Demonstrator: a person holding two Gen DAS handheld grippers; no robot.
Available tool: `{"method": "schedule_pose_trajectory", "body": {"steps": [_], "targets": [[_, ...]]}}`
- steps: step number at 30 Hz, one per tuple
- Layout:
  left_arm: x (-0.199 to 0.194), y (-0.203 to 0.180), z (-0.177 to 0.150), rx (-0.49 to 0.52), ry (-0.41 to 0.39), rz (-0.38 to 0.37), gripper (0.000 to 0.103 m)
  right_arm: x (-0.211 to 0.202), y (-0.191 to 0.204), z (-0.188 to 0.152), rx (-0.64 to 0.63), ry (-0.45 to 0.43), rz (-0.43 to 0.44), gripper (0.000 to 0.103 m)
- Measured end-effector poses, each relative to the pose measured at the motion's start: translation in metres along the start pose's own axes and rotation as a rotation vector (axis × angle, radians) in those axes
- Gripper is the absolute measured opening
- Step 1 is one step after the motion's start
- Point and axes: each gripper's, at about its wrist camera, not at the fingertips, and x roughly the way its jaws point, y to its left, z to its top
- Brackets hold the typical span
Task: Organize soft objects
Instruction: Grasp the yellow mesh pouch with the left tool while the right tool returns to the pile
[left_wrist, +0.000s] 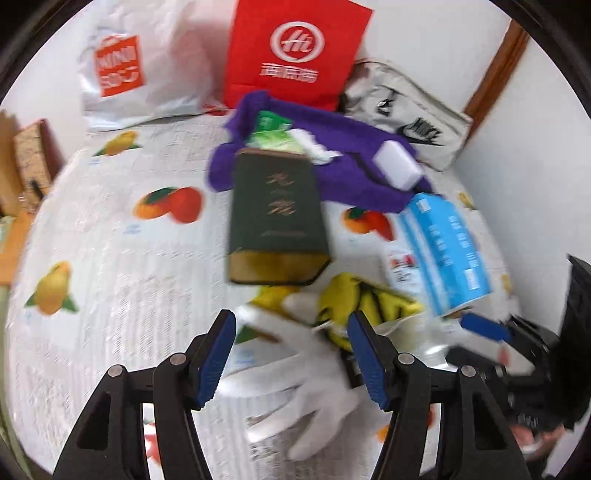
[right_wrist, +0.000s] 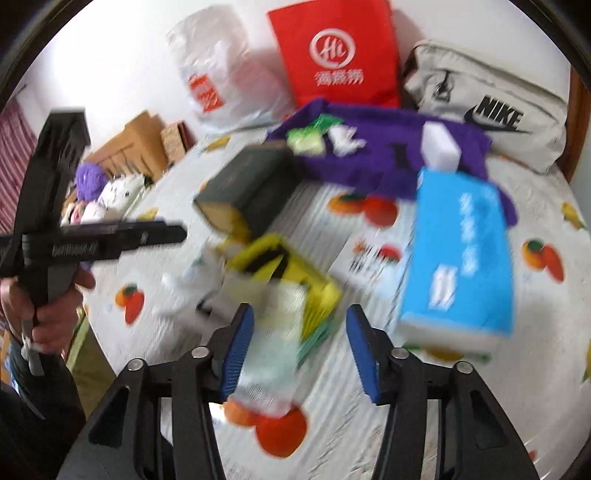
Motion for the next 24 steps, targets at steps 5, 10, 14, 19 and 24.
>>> {"method": "schedule_pose_trajectory", "body": {"steps": [5, 10, 14, 19, 24], "targets": [[-0.001, 0.007, -0.021, 0.009, 0.02, -0.025, 0.061, 0.023, 0.017, -0.024, -0.007, 0.039, 0.001, 0.053], [-0.006, 0.021, -0.033, 0.01, 0.021, -0.057, 0.061, 0.039, 0.02, -0.028, 0.019, 0.036, -0.034, 0.007], [-0.008, 0.03, -0.039, 0.012, 0.02, -0.079, 0.061, 0.02, 0.027, -0.026, -0.005, -0.037, -0.046, 0.002], [-0.006, 0.031, -0.042, 0.027, 0.021, -0.11, 0.061, -0.011, 0.023, -0.029, 0.021, -0.087, -0.076, 0.002], [-0.004, 0.016, -0.045, 0.05, 0.012, -0.158, 0.064, -0.04, -0.004, -0.047, 0.056, -0.072, -0.18, 0.002]]}}
